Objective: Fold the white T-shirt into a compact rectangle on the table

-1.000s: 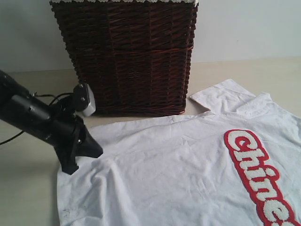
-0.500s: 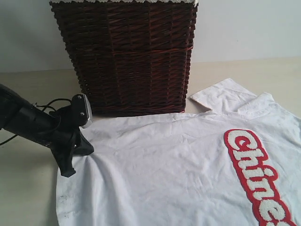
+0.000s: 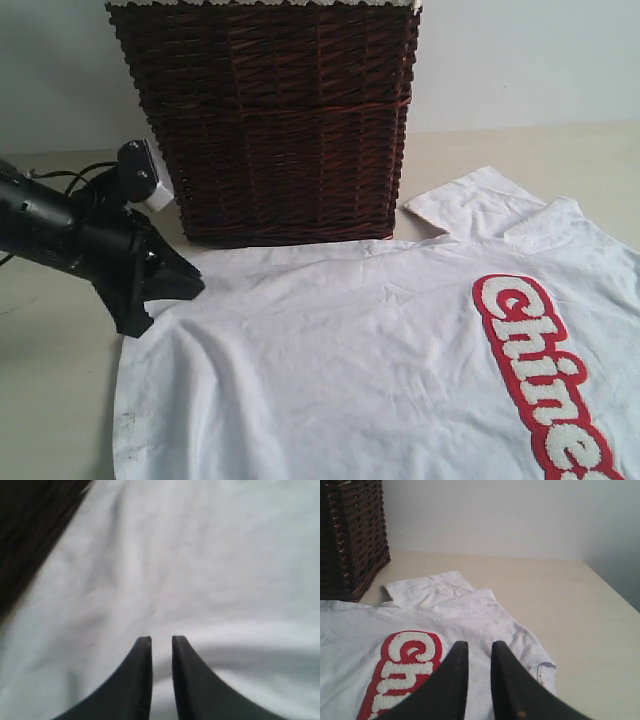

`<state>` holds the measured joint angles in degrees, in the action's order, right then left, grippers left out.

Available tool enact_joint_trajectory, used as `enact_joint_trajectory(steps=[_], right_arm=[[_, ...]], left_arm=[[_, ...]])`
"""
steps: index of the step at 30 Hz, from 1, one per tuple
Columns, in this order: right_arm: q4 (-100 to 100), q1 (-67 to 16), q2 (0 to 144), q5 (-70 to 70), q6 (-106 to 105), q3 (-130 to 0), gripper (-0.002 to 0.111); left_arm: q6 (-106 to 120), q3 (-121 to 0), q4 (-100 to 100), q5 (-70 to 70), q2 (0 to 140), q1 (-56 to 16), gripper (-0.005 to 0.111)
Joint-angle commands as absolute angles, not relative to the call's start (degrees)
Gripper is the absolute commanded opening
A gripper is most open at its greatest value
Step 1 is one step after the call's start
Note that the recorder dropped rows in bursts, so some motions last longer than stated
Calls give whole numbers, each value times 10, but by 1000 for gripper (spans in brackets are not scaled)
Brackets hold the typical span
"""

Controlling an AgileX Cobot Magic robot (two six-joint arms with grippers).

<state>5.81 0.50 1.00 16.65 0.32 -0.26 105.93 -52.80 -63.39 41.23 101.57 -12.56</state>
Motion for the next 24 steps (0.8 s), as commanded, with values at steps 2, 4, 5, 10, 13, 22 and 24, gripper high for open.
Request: enact_joint_trajectory(steps=[2, 4, 5, 10, 13, 22, 24], right_arm=[[59, 6, 7, 162, 0, 0, 18], [59, 6, 7, 162, 0, 0, 18], [59, 6, 7, 162, 0, 0, 18], [59, 6, 7, 162, 0, 0, 18], [59, 6, 7, 162, 0, 0, 18], [59, 6, 7, 162, 0, 0, 18], [59, 6, 7, 162, 0, 0, 18]], left_arm=[[1109, -521, -618, 674, 1003, -139, 18], [1123, -513, -618, 666, 1009, -153, 18], [1132, -510, -613, 660, 1014, -159, 18], [1152, -486, -569, 643, 1034, -180, 18], [1152, -471, -504, 644, 1037, -190, 18], [1152, -444, -486, 697, 1037, -212, 17], [1152, -440, -491, 664, 1037, -233, 17]])
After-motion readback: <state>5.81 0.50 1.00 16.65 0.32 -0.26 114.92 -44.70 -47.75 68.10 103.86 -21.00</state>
